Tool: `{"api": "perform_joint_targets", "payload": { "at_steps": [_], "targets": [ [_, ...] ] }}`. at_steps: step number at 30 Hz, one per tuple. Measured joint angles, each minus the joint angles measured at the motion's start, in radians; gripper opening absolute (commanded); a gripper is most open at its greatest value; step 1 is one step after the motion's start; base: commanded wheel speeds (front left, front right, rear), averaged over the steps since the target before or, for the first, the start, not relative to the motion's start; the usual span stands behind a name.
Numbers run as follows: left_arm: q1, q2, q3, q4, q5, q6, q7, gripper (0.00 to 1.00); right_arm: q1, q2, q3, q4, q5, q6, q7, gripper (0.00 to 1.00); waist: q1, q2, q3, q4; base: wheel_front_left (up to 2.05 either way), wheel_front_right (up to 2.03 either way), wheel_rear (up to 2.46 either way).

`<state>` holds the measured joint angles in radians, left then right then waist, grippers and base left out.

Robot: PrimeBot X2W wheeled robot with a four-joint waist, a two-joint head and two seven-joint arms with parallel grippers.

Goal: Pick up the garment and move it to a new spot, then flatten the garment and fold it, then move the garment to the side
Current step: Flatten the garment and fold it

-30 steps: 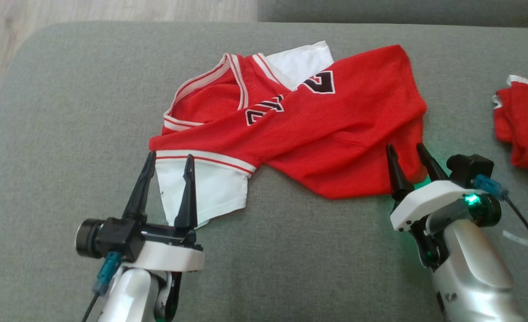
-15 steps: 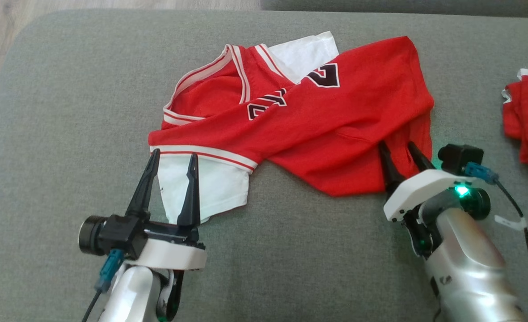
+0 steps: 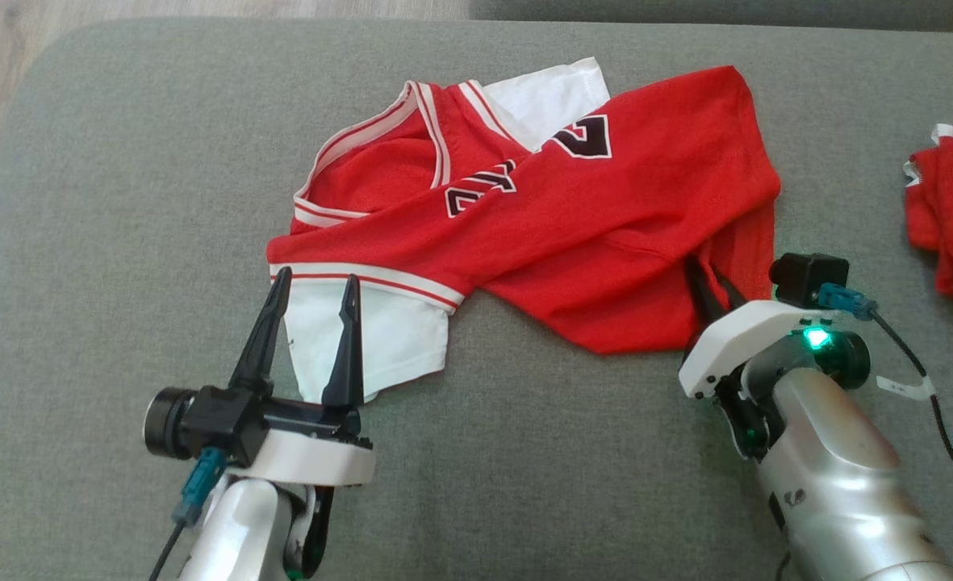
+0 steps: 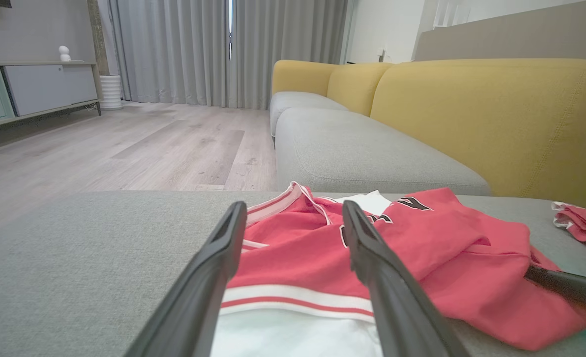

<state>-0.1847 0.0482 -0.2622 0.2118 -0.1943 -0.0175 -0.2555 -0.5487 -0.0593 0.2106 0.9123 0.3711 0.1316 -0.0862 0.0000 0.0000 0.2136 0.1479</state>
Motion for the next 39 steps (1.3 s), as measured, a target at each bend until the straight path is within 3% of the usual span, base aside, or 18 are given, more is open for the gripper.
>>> {"api": "perform_joint_targets", "payload": {
  "at_steps": [12, 20, 31, 32, 33, 34, 35, 39],
  "targets": [
    [0.005, 0.000, 0.007, 0.003, 0.000, 0.001, 0.000, 1.00, 0.019, -0.017, 0.006, -0.030, -0.012, 0.000, -0.077, 0.00, 0.0000, 0.0000, -0.046, -0.025, 0.00, 0.00, 0.00],
    [0.041, 0.000, 0.024, -0.001, 0.000, 0.009, 0.000, 1.00, 0.132, -0.073, -0.051, -0.188, -0.013, 0.000, -0.062, 0.00, -0.0002, 0.0000, -0.093, -0.081, 0.00, 0.00, 0.00],
    [0.050, 0.000, 0.030, -0.016, -0.003, 0.014, 0.000, 1.00, 0.266, -0.112, -0.124, -0.423, -0.125, 0.000, 0.025, 0.00, -0.0001, 0.0000, -0.112, -0.138, 0.00, 0.00, 0.00],
    [0.050, 0.000, 0.030, -0.016, -0.003, 0.015, 0.000, 1.00, 0.279, -0.108, -0.127, -0.444, -0.136, 0.000, 0.025, 0.30, -0.0001, 0.0000, -0.111, -0.140, 0.00, 0.00, 0.00],
    [0.050, 0.000, 0.031, -0.016, -0.006, 0.015, 0.000, 1.00, 0.293, -0.104, -0.132, -0.462, -0.148, 0.000, 0.025, 0.54, -0.0001, 0.0000, -0.111, -0.143, 0.00, 0.00, 0.00],
    [0.050, 0.000, 0.031, -0.016, -0.009, 0.015, 0.000, 1.00, 0.309, -0.096, -0.140, -0.479, -0.160, 0.000, 0.025, 0.96, -0.0001, 0.0000, -0.110, -0.146, 0.00, 0.00, 0.00],
    [0.050, 0.000, 0.031, -0.016, -0.009, 0.015, 0.000, 1.00, 0.326, -0.086, -0.150, -0.493, -0.169, 0.000, 0.025, 1.00, -0.0001, 0.0000, -0.110, -0.148, 0.00, 0.00, 0.00],
    [0.050, 0.000, 0.033, -0.016, -0.009, 0.015, 0.000, 1.00, 0.406, -0.033, -0.163, -0.544, -0.181, 0.000, 0.012, 1.00, -0.0001, 0.0000, -0.111, -0.158, 0.00, 0.00, 0.00]
  ]
}}
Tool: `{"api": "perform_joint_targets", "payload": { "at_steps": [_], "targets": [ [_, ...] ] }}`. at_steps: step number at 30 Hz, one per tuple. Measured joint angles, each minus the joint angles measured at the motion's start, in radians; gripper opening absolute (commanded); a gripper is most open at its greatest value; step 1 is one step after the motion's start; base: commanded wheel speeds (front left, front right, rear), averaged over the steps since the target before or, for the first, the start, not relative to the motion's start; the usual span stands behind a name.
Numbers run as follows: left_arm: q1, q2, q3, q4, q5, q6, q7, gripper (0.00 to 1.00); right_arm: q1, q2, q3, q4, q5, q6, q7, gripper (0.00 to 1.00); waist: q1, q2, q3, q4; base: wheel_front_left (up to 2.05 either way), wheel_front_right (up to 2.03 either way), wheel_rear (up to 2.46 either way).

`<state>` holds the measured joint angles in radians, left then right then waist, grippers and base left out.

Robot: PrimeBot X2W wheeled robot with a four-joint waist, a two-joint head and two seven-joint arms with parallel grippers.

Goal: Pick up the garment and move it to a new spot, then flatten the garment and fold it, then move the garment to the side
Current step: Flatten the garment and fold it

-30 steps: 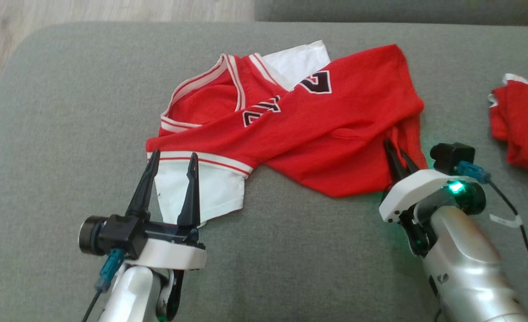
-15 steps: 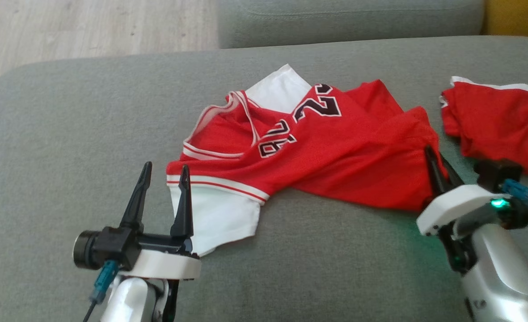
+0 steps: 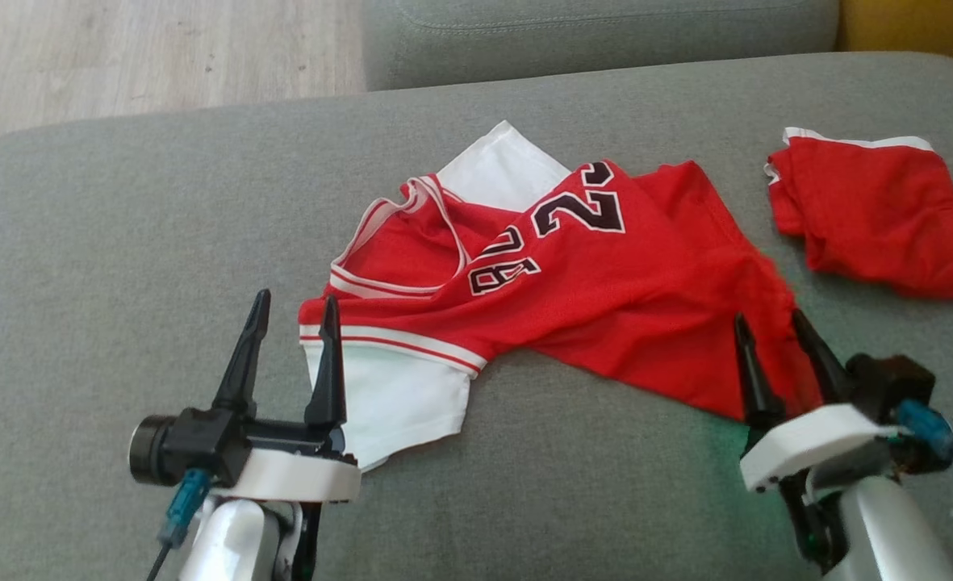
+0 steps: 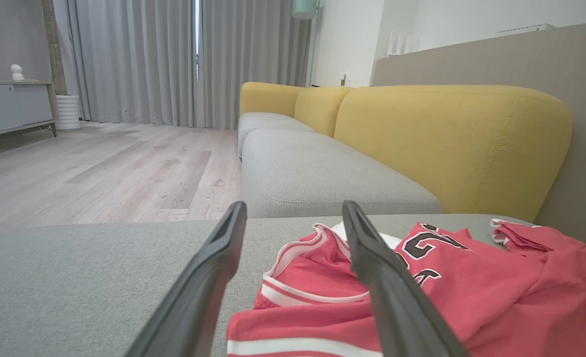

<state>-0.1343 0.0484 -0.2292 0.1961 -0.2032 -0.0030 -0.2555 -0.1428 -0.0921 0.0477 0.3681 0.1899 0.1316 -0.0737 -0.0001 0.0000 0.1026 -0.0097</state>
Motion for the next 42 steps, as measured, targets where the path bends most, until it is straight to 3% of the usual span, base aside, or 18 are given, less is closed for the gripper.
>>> {"api": "perform_joint_targets", "payload": {
  "at_steps": [10, 42],
  "targets": [
    [0.000, 0.000, 0.004, 0.007, 0.000, -0.006, 0.000, 1.00, 0.057, 0.034, 0.029, -0.122, -0.005, 0.000, -0.113, 1.00, 0.0000, 0.0000, -0.012, -0.018, 0.00, 0.00, 0.00],
    [-0.005, 0.000, -0.017, 0.108, 0.001, -0.007, 0.000, 1.00, 0.062, 0.044, -0.002, -0.123, 0.003, 0.000, -0.124, 1.00, 0.0001, 0.0000, 0.027, -0.010, 0.00, 0.00, 0.00]
  ]
}}
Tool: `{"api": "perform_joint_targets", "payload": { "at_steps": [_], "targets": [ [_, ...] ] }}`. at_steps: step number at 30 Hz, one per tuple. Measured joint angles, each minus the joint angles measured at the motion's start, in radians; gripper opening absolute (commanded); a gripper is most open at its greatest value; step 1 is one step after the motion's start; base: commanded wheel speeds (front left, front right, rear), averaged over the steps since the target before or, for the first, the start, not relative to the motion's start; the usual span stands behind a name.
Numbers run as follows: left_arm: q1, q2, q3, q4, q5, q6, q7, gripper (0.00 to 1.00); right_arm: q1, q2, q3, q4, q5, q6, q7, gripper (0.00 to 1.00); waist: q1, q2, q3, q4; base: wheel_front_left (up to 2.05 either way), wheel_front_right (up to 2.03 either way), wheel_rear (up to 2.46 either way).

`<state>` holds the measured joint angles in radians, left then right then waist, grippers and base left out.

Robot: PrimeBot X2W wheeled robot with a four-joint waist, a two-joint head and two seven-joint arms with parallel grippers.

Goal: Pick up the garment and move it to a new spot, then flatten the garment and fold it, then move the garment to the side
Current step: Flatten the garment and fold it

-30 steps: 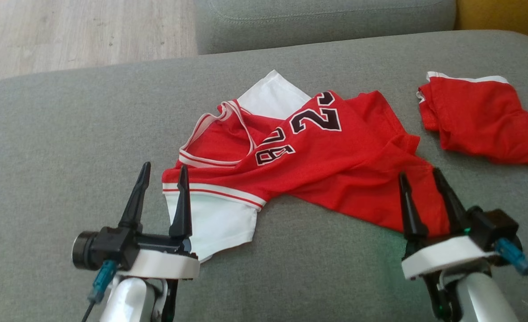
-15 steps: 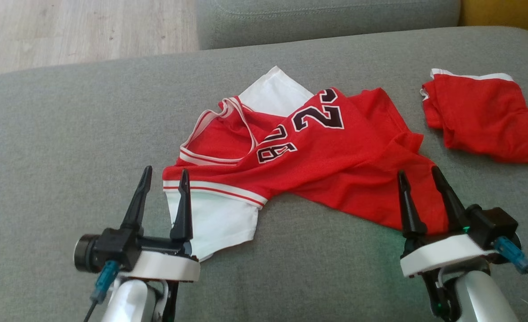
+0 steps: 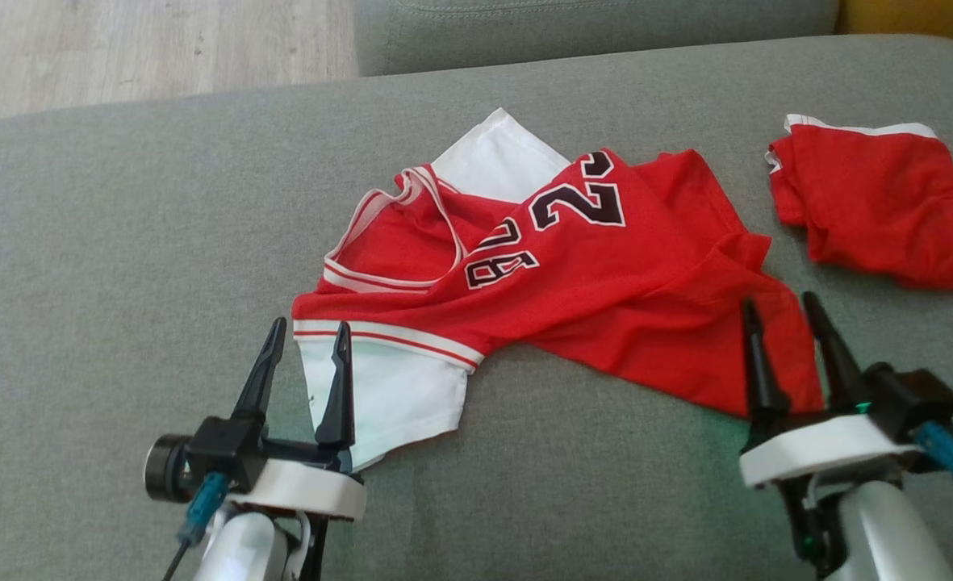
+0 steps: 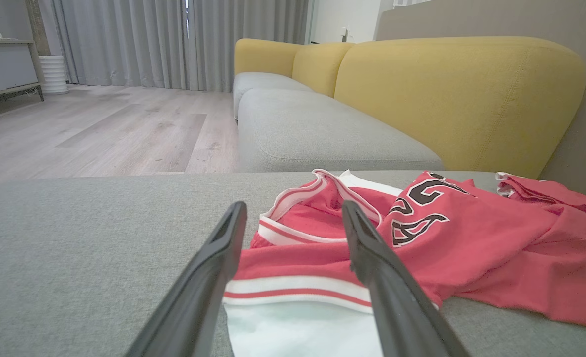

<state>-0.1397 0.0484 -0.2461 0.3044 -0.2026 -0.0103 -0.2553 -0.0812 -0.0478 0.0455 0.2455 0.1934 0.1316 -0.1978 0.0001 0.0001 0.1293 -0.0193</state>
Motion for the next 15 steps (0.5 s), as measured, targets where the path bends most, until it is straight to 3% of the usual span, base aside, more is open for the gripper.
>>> {"api": "perform_joint_targets", "payload": {
  "at_steps": [8, 15],
  "targets": [
    [-0.019, 0.000, -0.007, -0.006, 0.000, 0.000, 0.000, 1.00, -0.058, 0.000, -0.136, 0.085, 0.078, 0.000, 0.094, 1.00, 0.0000, 0.0000, 0.016, 0.006, 0.00, 0.00, 0.00],
    [-0.026, 0.000, -0.010, -0.014, 0.000, 0.000, 0.000, 1.00, -0.100, 0.001, -0.147, 0.170, 0.170, 0.000, 0.182, 1.00, 0.0000, 0.0000, 0.038, 0.021, 0.00, 0.00, 0.00]
  ]
}}
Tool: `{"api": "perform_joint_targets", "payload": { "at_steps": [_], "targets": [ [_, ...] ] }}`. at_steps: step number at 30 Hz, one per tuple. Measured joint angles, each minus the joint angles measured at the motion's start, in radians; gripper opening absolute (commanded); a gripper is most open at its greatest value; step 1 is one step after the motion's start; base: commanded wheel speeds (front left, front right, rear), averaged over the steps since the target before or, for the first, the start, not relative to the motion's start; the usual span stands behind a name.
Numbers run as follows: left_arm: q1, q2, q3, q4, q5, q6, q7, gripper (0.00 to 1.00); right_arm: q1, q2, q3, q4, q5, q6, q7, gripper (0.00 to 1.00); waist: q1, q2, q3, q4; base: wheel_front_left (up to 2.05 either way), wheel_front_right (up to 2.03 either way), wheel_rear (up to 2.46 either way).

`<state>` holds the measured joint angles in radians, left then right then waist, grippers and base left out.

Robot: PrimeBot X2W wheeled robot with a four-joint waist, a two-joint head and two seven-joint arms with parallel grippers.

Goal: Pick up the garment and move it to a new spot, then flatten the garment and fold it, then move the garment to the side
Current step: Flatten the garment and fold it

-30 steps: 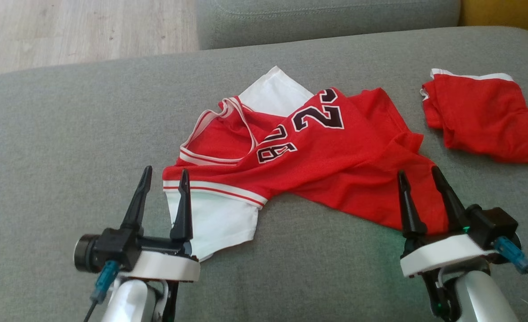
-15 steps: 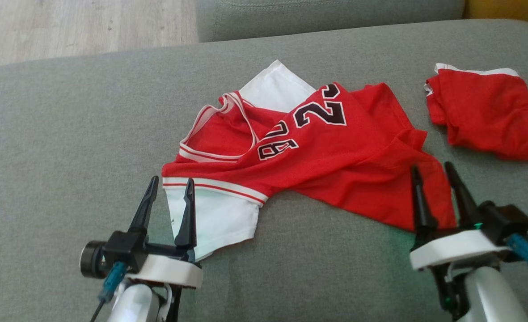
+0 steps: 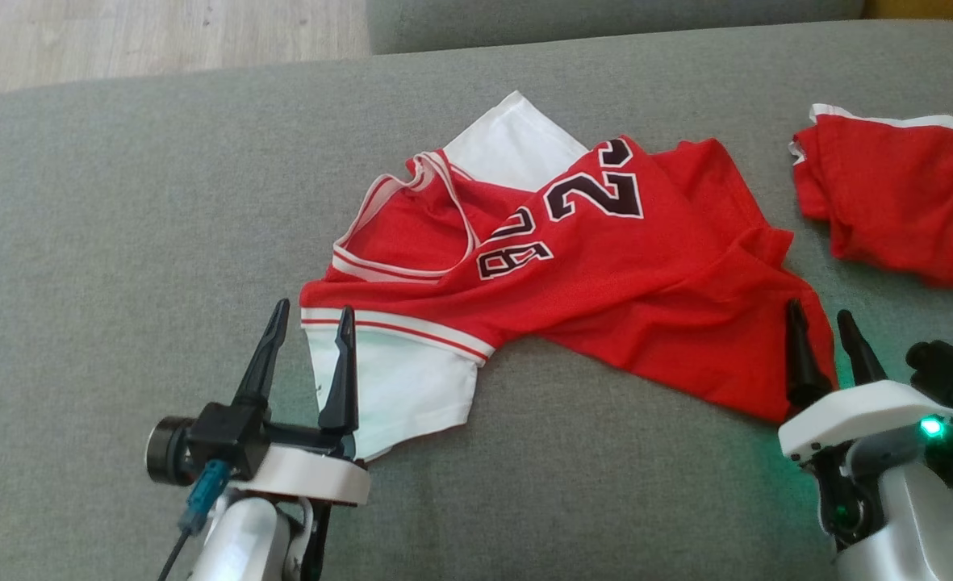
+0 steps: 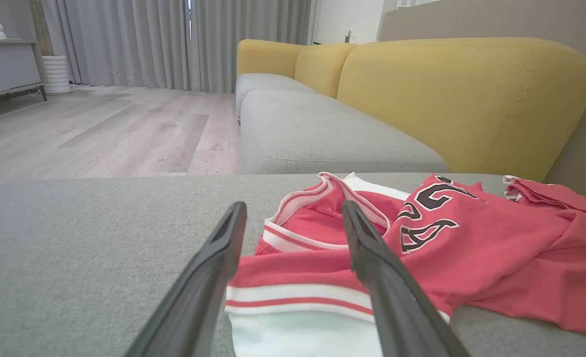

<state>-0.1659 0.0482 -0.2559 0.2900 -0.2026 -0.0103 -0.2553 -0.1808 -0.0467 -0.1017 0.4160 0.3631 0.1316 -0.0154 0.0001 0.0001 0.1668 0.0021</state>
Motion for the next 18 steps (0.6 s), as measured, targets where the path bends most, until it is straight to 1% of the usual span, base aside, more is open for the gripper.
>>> {"api": "perform_joint_targets", "payload": {
  "at_steps": [4, 11, 18],
  "targets": [
    [-0.002, 0.000, 0.000, 0.000, 0.000, 0.000, 0.000, 1.00, -0.015, 0.000, 0.007, 0.029, 0.054, 0.000, 0.018, 1.00, 0.0000, 0.0000, 0.007, 0.004, 0.00, 0.00, 0.00],
    [-0.003, 0.000, 0.000, 0.000, 0.002, -0.004, 0.000, 1.00, -0.019, 0.000, 0.060, 0.047, 0.128, 0.000, 0.035, 1.00, -0.0001, 0.0000, 0.007, 0.000, 0.00, 0.00, 0.00],
    [-0.005, 0.000, 0.001, 0.000, 0.006, -0.009, 0.000, 1.00, -0.031, 0.000, 0.101, 0.011, 0.128, 0.000, 0.014, 1.00, 0.0000, 0.0000, 0.004, -0.006, 0.00, 0.00, 0.00]
  ]
}}
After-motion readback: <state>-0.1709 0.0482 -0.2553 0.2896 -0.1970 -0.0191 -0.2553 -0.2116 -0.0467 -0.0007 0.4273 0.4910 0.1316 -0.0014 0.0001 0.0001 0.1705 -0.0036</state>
